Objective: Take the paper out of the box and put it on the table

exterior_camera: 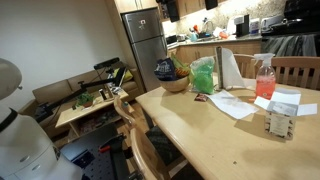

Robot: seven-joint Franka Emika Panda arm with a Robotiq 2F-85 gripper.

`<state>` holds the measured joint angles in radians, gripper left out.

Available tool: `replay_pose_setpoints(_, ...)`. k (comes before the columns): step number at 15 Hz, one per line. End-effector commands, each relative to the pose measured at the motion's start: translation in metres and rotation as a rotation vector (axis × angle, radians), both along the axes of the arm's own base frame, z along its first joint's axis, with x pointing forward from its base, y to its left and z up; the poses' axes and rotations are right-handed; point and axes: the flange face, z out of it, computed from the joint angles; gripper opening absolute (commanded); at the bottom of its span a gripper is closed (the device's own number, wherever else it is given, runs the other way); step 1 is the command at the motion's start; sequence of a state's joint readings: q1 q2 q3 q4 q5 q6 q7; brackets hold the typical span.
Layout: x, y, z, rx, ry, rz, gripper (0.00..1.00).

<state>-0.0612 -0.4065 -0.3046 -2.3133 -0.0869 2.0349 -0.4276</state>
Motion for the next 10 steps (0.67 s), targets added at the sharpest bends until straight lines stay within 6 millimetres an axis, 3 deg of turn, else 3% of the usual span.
replay_pose_setpoints(1,0.036,-0.018,-0.01,0.008,0.029,-0.035,1.0)
replay_pose_setpoints(4,0.052,-0.031,-0.022,0.021,0.109,-0.068,1.0)
replay_pose_setpoints(5,0.037,-0.021,-0.02,0.001,0.063,-0.043,1.0)
replay_pose_setpoints(10,0.052,-0.03,-0.031,0.0,0.101,-0.058,1.0)
